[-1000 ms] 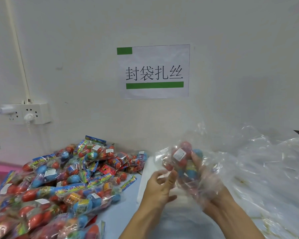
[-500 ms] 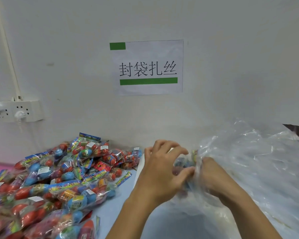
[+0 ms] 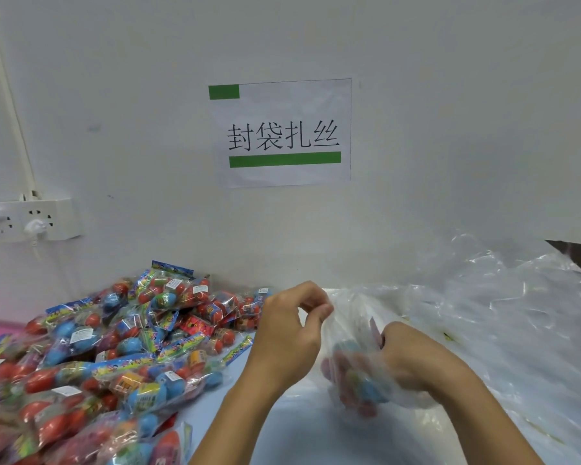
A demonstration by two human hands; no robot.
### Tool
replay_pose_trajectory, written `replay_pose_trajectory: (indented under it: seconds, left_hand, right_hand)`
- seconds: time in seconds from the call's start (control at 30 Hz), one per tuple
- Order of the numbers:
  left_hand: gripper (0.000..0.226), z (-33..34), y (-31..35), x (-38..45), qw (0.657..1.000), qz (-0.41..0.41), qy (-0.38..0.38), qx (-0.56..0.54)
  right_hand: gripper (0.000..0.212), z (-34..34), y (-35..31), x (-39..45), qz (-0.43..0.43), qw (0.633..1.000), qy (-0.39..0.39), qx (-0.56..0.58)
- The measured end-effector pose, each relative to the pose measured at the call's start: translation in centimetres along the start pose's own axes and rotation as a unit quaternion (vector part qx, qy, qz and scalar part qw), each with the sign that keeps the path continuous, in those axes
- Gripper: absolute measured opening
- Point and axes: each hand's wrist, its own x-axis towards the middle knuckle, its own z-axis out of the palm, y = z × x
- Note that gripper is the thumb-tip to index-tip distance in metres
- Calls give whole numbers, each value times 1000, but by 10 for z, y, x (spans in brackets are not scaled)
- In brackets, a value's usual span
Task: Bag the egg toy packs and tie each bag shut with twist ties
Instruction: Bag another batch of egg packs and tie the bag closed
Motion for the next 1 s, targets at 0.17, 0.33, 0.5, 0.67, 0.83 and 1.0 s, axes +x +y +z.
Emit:
replay_pose_trajectory:
  seconds: [0.17,0.33,0.5,0.67,0.83,1.0]
  left_hand:
    - [31,-2,-7,0,998,-30,42,21]
    - [22,-1,-16,0,994,-83,76,14]
    - [23,2,-29,-6,984,-145,107,-11]
    - [21,1,-43,-15,984,-133,122,-10]
    - [21,0,-44,-19,986,-124,115,0]
    - [26,-8,-38,-21,983,-166,43,-69]
  right_hand:
    - [57,-7,-9,-10,-74,995,37,52]
    - [44,-6,-14,-12,-220,951,181,117]
    - [25,-13,-11,-11,-222,851,368,303]
    - [33,-4,22,12,-60,920,288,260]
    - [23,24,29,26,-36,987,27,157]
    - [7,30,20,24,-86,970,8,227]
